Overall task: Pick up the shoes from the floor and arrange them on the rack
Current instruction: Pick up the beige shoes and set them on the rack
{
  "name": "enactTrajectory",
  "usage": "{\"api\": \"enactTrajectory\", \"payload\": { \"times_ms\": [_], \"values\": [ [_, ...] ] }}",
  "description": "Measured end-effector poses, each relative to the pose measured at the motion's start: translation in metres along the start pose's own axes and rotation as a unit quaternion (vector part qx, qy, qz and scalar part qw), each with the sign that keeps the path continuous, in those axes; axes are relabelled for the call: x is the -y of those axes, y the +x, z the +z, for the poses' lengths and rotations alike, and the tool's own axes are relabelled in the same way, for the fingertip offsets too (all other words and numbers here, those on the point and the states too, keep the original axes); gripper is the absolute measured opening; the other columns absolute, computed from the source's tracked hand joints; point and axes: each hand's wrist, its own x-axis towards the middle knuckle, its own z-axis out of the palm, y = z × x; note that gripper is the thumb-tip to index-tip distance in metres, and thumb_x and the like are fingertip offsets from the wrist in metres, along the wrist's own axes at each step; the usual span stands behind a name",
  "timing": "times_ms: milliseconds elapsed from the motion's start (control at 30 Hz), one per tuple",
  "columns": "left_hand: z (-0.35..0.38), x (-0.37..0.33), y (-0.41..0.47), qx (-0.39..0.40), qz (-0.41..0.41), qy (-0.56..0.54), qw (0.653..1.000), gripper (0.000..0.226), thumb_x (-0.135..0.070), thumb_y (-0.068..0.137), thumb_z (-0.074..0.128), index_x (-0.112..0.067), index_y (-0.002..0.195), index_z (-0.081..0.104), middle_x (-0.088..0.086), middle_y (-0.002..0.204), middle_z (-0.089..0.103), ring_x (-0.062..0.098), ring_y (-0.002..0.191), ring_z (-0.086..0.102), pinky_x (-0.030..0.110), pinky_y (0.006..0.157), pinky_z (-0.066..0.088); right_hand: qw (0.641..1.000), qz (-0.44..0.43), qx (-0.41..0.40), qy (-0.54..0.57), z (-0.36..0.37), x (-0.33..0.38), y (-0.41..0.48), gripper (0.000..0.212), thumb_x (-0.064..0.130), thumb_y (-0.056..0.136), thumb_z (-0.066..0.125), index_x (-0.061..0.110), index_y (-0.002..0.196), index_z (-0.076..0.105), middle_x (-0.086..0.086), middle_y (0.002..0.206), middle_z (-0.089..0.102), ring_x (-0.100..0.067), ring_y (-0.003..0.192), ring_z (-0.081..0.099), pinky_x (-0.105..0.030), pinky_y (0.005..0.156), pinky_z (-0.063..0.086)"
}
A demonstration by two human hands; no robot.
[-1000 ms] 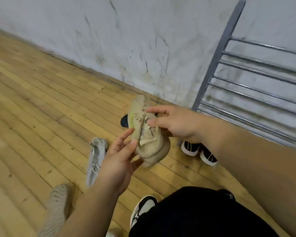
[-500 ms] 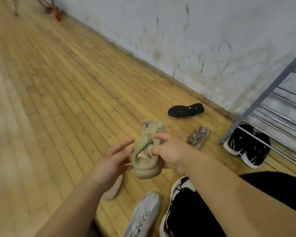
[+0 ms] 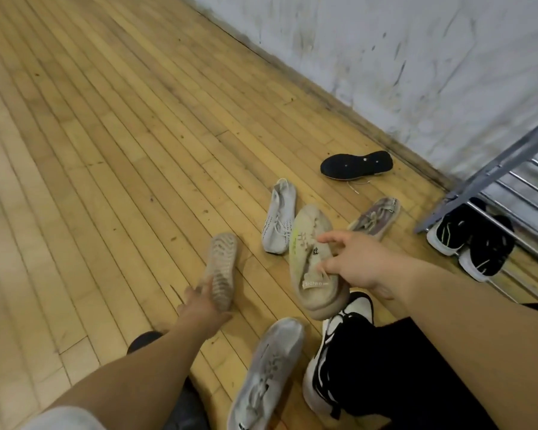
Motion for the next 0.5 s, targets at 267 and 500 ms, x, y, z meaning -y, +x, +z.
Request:
{"api": "enactTrajectory", "payload": {
  "times_ms": [267, 500],
  "values": [
    [0.017, -0.012, 0.003, -0.031, 0.029, -0.077, 0.996, 0.103, -0.038, 0.088, 0.071, -0.058, 0.157, -0.003, 0.007, 0.149, 0.023, 0.027, 0.110, 0.045, 0.044, 0.086, 0.059, 1.000, -0.002, 0.022, 0.005, 0.000, 0.004, 0.028, 0.067, 0.017, 0.087, 0.083, 0.038, 0.145, 0.056, -0.006, 0.141, 0.059, -0.015, 0.107, 0.060, -0.018, 0.069, 0.046],
    [-0.054, -0.050, -0.045, -0.014, 0.137, -0.409, 0.902, 0.056, -0.040, 0.109, 0.041, -0.079, 0.141, 0.017, -0.007, 0.154, 0.041, 0.026, 0.119, 0.059, 0.049, 0.091, 0.061, 1.000, -0.005, 0.010, 0.001, 0.005, 0.017, 0.047, 0.069, 0.015, 0.086, 0.082, 0.035, 0.146, 0.055, -0.004, 0.142, 0.061, -0.018, 0.115, 0.062, -0.025, 0.087, 0.051]
  ]
}}
